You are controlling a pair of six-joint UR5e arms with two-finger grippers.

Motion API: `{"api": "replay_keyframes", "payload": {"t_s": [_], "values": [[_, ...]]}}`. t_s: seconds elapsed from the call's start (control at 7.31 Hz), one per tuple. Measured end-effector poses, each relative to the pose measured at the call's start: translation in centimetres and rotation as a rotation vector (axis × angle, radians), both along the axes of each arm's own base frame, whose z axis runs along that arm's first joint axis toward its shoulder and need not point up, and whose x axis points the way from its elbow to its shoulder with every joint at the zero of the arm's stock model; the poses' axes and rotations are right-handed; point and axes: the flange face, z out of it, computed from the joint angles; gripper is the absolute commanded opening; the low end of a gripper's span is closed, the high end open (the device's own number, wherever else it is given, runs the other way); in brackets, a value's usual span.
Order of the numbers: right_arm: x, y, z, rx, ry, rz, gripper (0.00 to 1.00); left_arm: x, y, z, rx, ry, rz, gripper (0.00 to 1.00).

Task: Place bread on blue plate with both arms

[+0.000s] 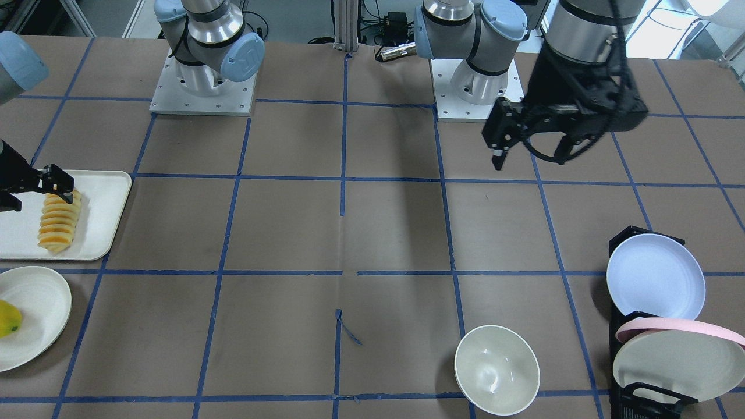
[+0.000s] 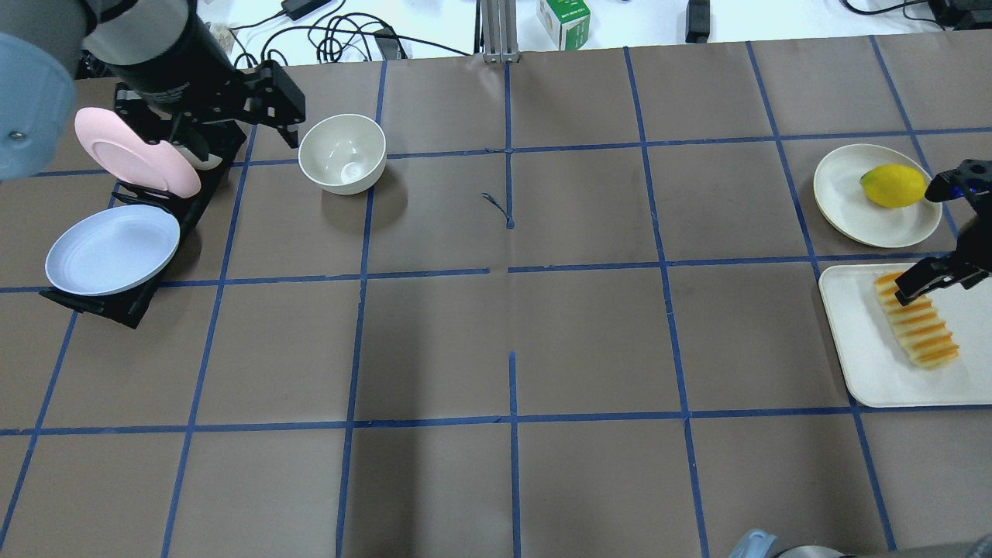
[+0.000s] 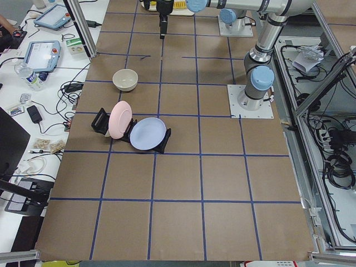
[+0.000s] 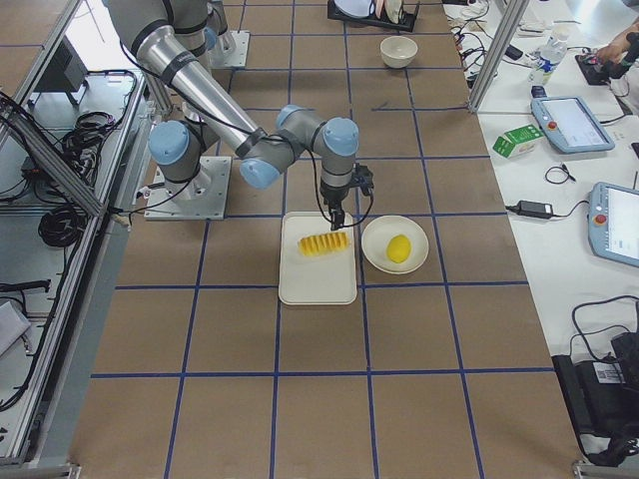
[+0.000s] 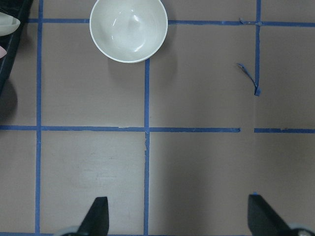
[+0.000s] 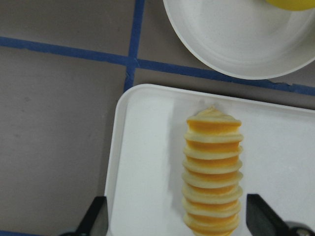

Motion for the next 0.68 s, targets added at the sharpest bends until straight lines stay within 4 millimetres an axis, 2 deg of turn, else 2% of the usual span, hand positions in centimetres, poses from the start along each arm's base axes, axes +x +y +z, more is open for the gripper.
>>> {"api": "replay_keyframes", "payload": {"t_s": [0.27, 0.41, 0.55, 0.68], "values": [[-1.5, -0.2, -2.6, -0.001, 0.001, 0.029, 1.00, 11.8, -1.2, -1.4, 0.028, 0.011, 0.224, 1.00], [-2.1, -0.3, -3.4, -0.001, 0.000, 0.039, 1.00, 17.9, -1.0, -3.0, 0.057, 0.020, 0.338, 1.00], [-2.4, -0.2, -3.9, 0.001, -0.005, 0.042, 1.00, 23.5, -0.6, -5.7, 0.087, 0.032, 0.431, 0.94], [-2.4, 0.0, -4.3, 0.004, -0.012, 0.041, 1.00, 28.3, -0.2, -8.8, 0.094, 0.037, 0.491, 0.83]]}}
